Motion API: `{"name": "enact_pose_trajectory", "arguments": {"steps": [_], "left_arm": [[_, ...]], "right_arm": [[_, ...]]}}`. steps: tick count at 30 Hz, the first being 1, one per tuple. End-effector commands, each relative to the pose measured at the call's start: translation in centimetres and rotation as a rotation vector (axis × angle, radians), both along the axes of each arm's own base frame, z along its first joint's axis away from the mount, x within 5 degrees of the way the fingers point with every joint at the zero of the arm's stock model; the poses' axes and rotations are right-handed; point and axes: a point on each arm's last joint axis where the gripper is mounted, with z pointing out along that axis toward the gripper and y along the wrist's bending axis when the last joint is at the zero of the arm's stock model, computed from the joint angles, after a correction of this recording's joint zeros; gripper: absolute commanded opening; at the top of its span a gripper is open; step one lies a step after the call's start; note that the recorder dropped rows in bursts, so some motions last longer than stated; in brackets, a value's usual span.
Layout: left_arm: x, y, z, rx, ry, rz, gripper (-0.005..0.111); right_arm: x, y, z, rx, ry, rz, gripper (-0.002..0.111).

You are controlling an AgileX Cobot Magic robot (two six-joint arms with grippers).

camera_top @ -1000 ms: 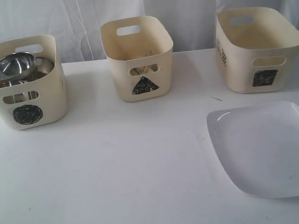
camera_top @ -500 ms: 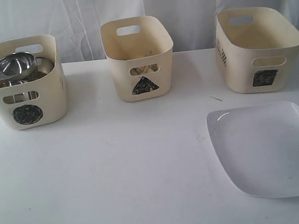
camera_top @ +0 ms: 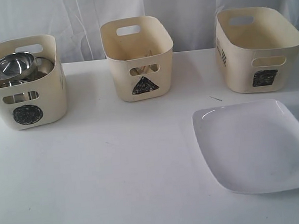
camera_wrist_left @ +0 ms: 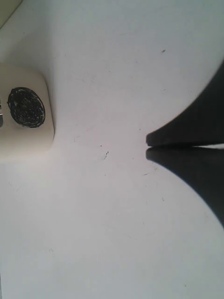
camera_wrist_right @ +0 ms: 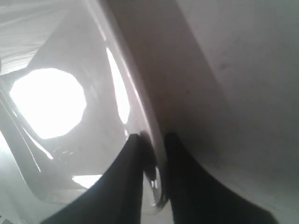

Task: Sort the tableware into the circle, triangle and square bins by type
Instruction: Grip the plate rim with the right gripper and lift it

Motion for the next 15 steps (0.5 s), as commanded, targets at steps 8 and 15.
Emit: {"name": "enact_pose_trajectory", "arguments": {"steps": [8, 15], "left_arm": [[0.0, 0.0, 0.0, -0.002, -0.002, -0.001, 0.001], [0.0, 0.0, 0.0, -0.002, -0.002, -0.001, 0.001]], "right_arm": [[0.9, 1.0, 0.2, 0.111, -0.205, 0.073, 0.0], [1.3, 2.0, 2.8, 0.208, -0.343, 0.116, 0.0]]}}
